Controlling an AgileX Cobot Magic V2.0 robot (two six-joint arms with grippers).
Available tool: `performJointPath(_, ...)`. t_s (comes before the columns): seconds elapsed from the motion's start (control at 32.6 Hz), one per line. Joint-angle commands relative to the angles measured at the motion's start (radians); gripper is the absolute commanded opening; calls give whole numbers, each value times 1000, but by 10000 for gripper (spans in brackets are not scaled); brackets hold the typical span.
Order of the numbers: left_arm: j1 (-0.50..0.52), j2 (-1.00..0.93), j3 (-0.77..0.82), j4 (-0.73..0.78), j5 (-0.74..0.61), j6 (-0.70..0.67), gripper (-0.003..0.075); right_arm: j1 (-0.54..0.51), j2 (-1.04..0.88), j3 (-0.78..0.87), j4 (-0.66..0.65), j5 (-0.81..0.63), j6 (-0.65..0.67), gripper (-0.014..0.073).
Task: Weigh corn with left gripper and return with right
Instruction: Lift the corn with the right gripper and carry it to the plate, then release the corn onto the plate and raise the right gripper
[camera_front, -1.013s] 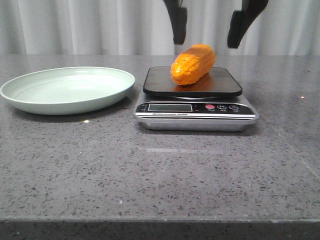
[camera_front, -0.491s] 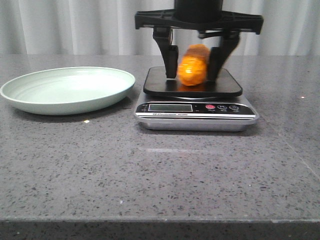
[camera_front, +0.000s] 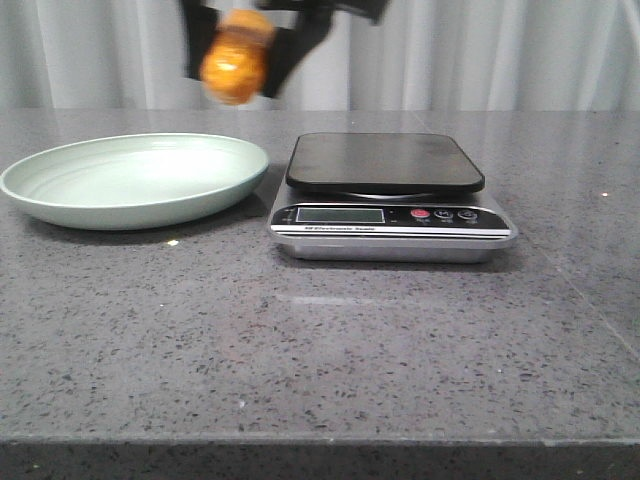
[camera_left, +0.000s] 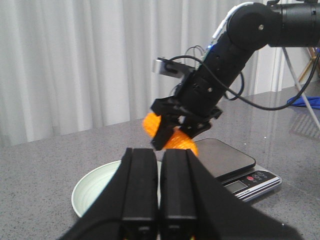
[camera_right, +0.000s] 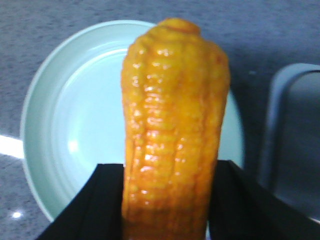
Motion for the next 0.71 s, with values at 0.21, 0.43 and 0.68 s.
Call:
performJointPath(0.21,-9,5,-22,1,-77,-4,127,53,74,-71,96,-140,-16,181)
performJointPath(0.43,-9,5,-22,1,-77,-4,127,53,104,-89,108,-145,-16,496)
performJointPath(0.68,-9,5,-22,1,-77,-4,127,46,94,-156,107,-117,-16,612)
